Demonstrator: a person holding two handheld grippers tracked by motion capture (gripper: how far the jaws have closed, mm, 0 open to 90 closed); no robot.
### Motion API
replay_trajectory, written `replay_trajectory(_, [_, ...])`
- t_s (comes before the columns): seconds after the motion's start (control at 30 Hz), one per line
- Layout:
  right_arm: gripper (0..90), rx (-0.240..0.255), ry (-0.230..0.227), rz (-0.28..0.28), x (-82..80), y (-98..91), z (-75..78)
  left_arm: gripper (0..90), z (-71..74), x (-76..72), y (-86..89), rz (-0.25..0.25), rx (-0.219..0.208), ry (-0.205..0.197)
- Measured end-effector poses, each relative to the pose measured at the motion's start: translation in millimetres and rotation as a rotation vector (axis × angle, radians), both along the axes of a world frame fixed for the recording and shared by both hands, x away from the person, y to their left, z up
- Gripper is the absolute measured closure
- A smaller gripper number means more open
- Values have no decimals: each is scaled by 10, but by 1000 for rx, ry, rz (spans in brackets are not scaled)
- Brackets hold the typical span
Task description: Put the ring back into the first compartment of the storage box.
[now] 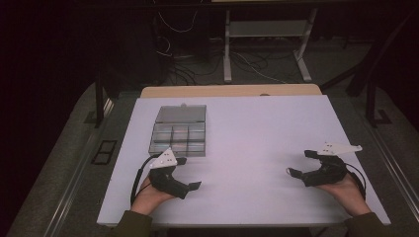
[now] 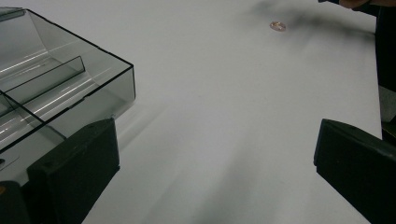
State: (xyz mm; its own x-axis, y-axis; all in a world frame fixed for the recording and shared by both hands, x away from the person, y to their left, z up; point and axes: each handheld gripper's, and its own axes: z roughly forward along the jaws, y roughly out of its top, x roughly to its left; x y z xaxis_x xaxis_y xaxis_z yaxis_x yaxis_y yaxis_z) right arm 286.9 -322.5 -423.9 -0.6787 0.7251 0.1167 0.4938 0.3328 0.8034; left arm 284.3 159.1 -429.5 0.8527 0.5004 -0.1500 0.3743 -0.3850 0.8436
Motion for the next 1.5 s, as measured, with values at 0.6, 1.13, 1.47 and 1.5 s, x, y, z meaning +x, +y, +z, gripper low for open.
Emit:
replay_trajectory(0.6, [388, -37, 67, 16, 181, -59, -45, 0, -10, 1, -6, -2, 0, 3])
replay_trajectory(1.13, [723, -103, 143, 4, 246, -27, -120, 0, -3, -3, -3, -6, 0, -1])
replay_trajectory(1.47, [798, -134, 190, 20, 245, 23, -168, 0, -1, -8, -3, -5, -5, -1])
replay_trajectory(1.5, [798, -134, 190, 20, 245, 23, -168, 0, -1, -8, -3, -5, -5, -1])
